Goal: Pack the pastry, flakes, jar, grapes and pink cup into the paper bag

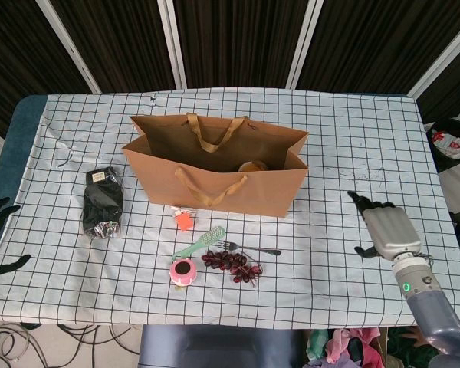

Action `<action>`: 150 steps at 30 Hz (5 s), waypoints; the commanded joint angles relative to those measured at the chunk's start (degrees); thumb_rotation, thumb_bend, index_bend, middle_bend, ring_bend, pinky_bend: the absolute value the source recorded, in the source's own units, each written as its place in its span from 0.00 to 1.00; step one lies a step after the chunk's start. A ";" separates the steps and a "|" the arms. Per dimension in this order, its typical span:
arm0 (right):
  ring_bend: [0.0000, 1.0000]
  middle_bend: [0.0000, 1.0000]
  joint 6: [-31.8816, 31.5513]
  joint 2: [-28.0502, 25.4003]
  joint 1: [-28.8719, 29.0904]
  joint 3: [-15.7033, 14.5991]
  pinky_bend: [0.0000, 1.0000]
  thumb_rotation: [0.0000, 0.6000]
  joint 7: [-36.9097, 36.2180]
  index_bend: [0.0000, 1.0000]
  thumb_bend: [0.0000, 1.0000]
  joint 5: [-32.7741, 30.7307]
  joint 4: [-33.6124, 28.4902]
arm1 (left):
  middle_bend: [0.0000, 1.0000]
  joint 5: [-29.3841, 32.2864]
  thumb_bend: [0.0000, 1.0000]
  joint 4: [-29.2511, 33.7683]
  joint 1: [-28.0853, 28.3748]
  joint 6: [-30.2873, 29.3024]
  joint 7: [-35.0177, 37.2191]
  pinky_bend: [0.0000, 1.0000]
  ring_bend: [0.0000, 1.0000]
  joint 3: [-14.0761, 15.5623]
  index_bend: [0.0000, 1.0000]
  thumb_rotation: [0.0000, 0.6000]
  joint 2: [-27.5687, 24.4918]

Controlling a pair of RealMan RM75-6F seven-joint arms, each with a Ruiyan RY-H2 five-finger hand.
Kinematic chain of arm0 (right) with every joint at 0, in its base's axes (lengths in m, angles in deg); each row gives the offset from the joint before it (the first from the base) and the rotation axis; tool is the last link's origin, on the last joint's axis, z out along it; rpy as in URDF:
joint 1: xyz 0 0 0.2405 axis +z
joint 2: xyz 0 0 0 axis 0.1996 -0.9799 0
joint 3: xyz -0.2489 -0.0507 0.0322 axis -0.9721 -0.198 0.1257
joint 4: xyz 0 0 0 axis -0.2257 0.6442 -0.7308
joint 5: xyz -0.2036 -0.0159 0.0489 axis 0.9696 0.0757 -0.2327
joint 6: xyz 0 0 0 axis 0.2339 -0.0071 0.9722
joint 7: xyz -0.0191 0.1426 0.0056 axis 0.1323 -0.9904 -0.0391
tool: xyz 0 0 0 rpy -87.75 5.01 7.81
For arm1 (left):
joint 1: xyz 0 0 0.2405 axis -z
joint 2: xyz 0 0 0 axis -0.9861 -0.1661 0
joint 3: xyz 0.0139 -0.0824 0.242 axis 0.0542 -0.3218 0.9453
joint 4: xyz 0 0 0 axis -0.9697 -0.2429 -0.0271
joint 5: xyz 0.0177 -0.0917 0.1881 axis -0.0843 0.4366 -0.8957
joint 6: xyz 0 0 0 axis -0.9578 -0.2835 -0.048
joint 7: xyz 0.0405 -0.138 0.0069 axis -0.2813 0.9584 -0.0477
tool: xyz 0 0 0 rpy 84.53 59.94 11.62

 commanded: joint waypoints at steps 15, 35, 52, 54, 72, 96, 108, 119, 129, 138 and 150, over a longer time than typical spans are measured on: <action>0.21 0.13 -0.08 31.86 0.01 -2.92 0.23 1.00 5.37 0.07 0.14 9.34 8.74 | 0.08 0.74 0.03 -0.64 -0.94 -2.21 3.22 0.12 0.02 -1.14 0.11 1.00 -0.49; 0.30 0.22 -4.91 48.39 3.76 -1.09 0.23 1.00 11.89 0.15 0.14 4.95 17.63 | 0.08 0.81 0.03 -0.43 -0.77 -1.37 2.49 0.12 0.02 -0.90 0.11 1.00 -0.51; 0.39 0.32 -5.42 55.38 5.39 0.57 0.25 1.00 13.48 0.21 0.19 4.24 24.67 | 0.08 1.32 0.03 -0.52 -0.85 -1.45 2.03 0.12 0.02 -1.14 0.12 1.00 -0.44; 0.42 0.35 -5.39 55.64 5.40 0.39 0.27 1.00 13.78 0.22 0.21 3.94 25.25 | 0.08 1.40 0.03 -0.53 -0.84 -1.42 1.96 0.12 0.02 -1.17 0.12 1.00 -0.42; 0.59 0.54 -6.08 57.70 3.83 0.87 0.37 1.00 8.60 0.43 0.39 8.63 29.20 | 0.08 1.23 0.03 -0.44 -0.88 -1.28 2.01 0.12 0.02 -1.05 0.13 1.00 -0.58; 0.60 0.54 -16.71 38.16 -2.28 6.19 0.37 1.00 3.55 0.45 0.39 19.27 8.91 | 0.08 1.26 0.03 -0.41 -0.81 -1.06 1.63 0.12 0.02 -1.02 0.14 1.00 -0.45; 0.60 0.54 -26.35 18.22 -8.73 19.27 0.37 1.00 -3.56 0.45 0.39 15.08 0.80 | 0.08 0.54 0.03 0.08 -0.98 -1.62 0.51 0.12 0.02 -0.70 0.14 1.00 -0.14; 0.59 0.54 -9.70 9.18 4.96 33.46 0.37 1.00 -4.40 0.46 0.39 -3.03 8.93 | 0.08 0.70 0.03 0.13 -1.22 -1.92 1.00 0.12 0.02 -0.81 0.14 1.00 -0.42; 0.59 0.54 -0.43 19.03 22.51 33.19 0.37 1.00 -2.21 0.48 0.39 -15.83 19.09 | 0.08 0.58 0.03 0.28 -1.22 -1.78 1.06 0.12 0.02 -0.71 0.14 1.00 -0.55; 0.56 0.50 2.11 26.58 30.22 27.33 0.37 1.00 1.21 0.48 0.36 -19.93 26.17 | 0.08 0.15 0.03 0.18 -1.48 -2.10 2.45 0.12 0.02 -0.60 0.14 1.00 -1.16; 0.26 0.06 8.44 21.66 30.49 25.35 0.28 1.00 -1.31 0.09 0.12 -21.44 22.94 | 0.07 0.24 0.03 0.43 -1.50 -1.74 3.02 0.12 0.02 -0.48 0.14 1.00 -1.54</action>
